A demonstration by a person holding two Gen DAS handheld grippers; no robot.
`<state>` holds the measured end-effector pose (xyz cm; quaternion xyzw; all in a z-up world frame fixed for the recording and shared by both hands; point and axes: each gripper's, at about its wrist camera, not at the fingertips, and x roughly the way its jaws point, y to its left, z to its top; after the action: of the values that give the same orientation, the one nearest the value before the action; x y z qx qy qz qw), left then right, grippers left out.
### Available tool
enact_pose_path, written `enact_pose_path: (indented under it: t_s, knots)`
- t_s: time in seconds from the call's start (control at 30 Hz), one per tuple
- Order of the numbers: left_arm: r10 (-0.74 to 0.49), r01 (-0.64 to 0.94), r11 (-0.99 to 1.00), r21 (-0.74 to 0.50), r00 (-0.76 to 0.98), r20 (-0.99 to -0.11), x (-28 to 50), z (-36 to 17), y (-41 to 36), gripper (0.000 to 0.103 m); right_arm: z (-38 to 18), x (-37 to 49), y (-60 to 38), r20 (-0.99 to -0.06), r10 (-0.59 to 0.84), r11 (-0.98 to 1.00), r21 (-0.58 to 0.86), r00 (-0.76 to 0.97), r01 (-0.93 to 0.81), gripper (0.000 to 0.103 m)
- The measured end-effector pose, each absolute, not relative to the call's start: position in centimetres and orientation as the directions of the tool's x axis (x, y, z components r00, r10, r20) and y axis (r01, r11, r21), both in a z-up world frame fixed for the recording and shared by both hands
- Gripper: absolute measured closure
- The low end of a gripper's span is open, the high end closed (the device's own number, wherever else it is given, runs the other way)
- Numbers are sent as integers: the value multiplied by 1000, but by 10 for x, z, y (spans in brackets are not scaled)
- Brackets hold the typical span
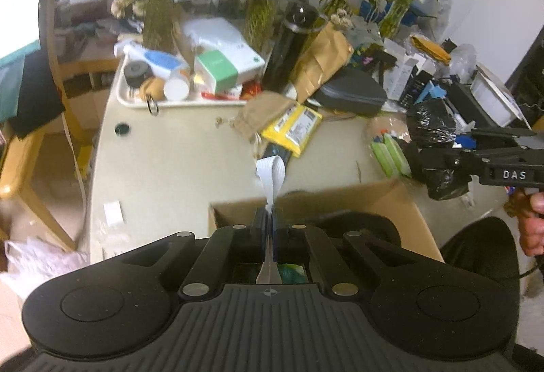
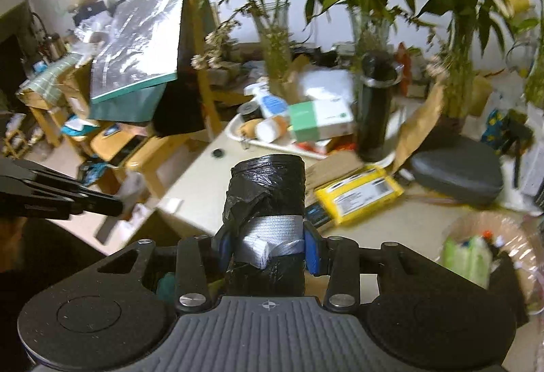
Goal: Organize soft objects
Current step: 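Carry the white strip and black roll over the cardboard box, then open the left tool to drop the strip while the right tool releases the roll into the box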
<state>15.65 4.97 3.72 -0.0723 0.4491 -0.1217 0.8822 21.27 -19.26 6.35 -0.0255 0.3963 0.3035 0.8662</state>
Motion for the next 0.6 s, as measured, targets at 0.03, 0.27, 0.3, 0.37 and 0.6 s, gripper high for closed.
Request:
enact_pose_path:
  t_s: [0.03, 0.27, 0.3, 0.37, 0.6]
  knots:
    - [-281, 144, 959, -243, 557, -782, 155, 34, 49, 99, 63, 209, -192, -703, 510, 811, 202, 496, -548, 59]
    - [-332, 125, 942, -312, 484, -810, 150, 13, 48, 90, 56, 188, -186, -708, 524, 800, 217, 473, -560, 59]
    - [-344, 132, 938, -321, 482, -806, 148, 12, 48, 89, 55, 187, -186, -709, 524, 800, 220, 471, -559, 59]
    - [-345, 150, 938, -312, 495, -797, 142, 13, 47, 62, 52, 183, -187, -710, 530, 798, 230, 465, -557, 59]
    - [-319, 182, 948, -263, 584, -746, 119, 27, 44, 53, 43, 173, -181, -721, 543, 782, 246, 430, -573, 59]
